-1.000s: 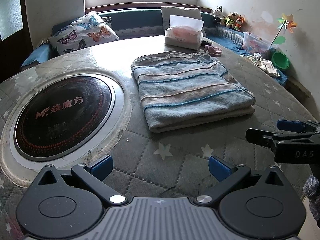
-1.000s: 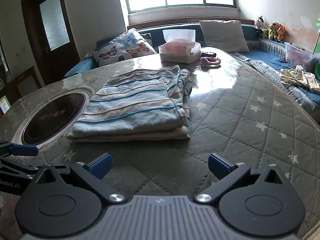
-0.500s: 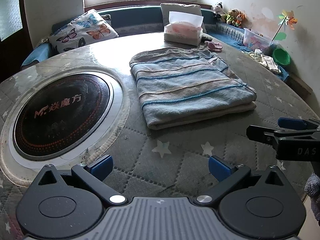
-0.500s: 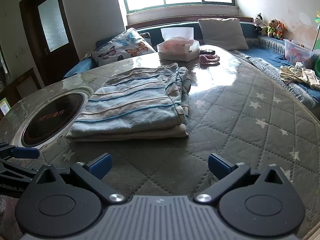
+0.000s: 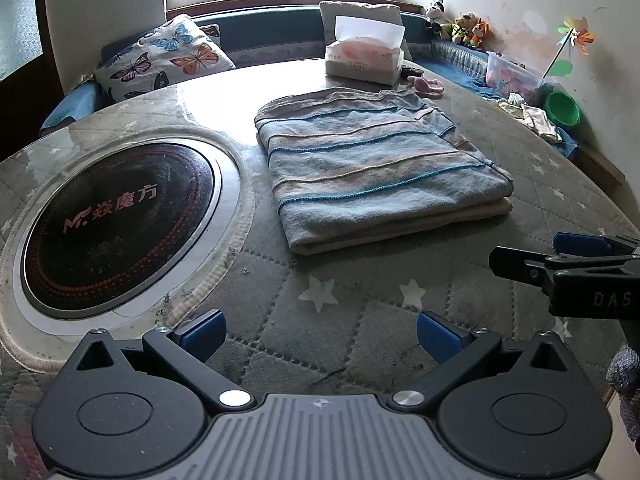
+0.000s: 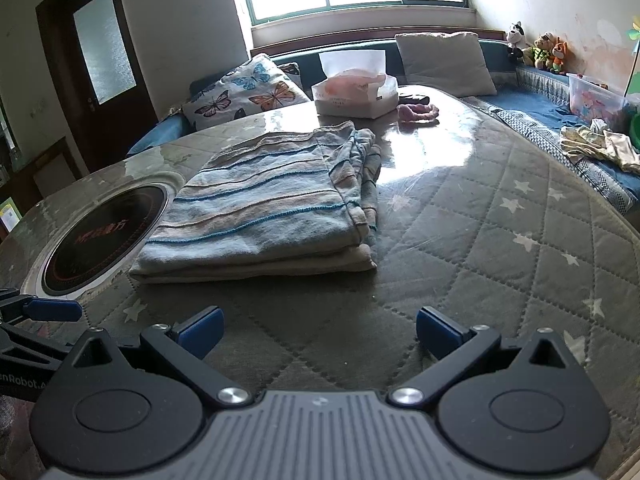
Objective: Fold clothes
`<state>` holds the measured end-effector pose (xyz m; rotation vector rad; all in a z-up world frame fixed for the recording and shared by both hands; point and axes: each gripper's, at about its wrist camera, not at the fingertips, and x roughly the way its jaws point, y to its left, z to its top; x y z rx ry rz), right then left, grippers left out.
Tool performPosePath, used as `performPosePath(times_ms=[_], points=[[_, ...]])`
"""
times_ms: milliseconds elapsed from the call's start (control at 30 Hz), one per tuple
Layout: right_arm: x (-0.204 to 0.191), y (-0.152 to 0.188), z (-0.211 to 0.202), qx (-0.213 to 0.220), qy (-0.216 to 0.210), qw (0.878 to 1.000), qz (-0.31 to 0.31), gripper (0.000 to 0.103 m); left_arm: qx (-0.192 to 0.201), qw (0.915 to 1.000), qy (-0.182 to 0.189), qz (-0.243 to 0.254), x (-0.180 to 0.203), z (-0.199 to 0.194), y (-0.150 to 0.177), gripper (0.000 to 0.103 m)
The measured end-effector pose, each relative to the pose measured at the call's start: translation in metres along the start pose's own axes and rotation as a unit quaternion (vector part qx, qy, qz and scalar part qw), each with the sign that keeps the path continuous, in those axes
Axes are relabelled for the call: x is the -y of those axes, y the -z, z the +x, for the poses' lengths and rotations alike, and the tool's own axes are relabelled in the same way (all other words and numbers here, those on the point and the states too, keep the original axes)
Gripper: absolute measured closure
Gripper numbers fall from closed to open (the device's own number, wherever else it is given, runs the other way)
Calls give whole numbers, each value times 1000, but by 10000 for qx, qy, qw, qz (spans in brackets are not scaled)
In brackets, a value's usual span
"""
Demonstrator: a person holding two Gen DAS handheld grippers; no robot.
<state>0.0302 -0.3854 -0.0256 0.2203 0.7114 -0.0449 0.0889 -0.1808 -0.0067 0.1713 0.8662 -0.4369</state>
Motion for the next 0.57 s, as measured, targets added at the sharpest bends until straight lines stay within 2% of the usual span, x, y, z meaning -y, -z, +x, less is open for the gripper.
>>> performPosePath(times_ms=[567], points=[[-1, 0, 1, 12, -18, 10000, -13, 0, -37, 10000, 6, 7, 2, 2, 0, 0]])
